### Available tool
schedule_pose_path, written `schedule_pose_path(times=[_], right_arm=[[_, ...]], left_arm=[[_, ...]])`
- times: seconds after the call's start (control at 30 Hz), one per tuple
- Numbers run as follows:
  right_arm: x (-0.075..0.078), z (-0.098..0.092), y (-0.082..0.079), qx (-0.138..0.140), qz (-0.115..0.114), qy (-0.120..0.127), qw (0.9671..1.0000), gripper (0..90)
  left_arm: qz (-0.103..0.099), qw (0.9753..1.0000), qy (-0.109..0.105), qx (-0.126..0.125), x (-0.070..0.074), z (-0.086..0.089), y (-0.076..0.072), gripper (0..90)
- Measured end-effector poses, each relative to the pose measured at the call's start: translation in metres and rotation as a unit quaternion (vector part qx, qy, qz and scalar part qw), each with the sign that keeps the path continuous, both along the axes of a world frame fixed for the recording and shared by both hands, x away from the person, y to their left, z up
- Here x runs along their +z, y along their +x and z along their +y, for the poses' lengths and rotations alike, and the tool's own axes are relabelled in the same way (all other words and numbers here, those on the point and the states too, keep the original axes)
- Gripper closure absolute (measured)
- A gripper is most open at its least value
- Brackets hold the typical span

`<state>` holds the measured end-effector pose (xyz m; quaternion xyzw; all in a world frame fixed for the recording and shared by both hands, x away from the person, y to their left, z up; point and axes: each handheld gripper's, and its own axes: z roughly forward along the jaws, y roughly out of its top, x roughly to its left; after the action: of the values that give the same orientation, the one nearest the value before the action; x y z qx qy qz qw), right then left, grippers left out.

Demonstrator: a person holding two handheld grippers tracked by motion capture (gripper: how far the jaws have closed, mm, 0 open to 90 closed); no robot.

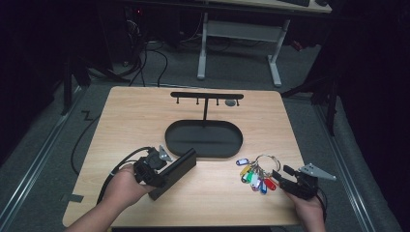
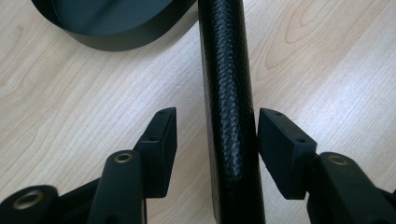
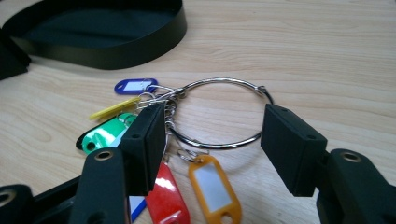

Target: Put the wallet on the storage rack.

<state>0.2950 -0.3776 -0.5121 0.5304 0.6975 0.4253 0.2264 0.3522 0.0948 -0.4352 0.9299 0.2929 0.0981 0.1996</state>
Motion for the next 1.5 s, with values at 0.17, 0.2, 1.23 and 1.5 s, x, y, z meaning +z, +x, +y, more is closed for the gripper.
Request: schedule_pose_path(times=[0.17, 0.2, 1.23, 1.5], right_arm=[[0.004, 0.014, 0.002, 0.032, -0.009, -0.019, 0.9993, 40.6], [0.004, 0.016, 0.002, 0.037, -0.011, -0.022, 0.9990, 40.6], [0.009, 0.011, -0.019, 0.033, -0.020, -0.024, 0.9990, 41.4], [0.008, 0.011, -0.018, 0.035, -0.020, -0.025, 0.9989, 41.3]], left_arm=[[0.009, 0.9999, 0.013, -0.004, 0.001, -0.007, -0.002, 59.2], [0.010, 0.9998, 0.014, -0.004, 0.001, -0.008, -0.002, 60.3], [-0.004, 0.9962, 0.054, -0.069, 0.010, -0.026, -0.008, 74.7], [-0.035, 0.9960, 0.030, -0.076, 0.025, -0.023, -0.005, 74.6]])
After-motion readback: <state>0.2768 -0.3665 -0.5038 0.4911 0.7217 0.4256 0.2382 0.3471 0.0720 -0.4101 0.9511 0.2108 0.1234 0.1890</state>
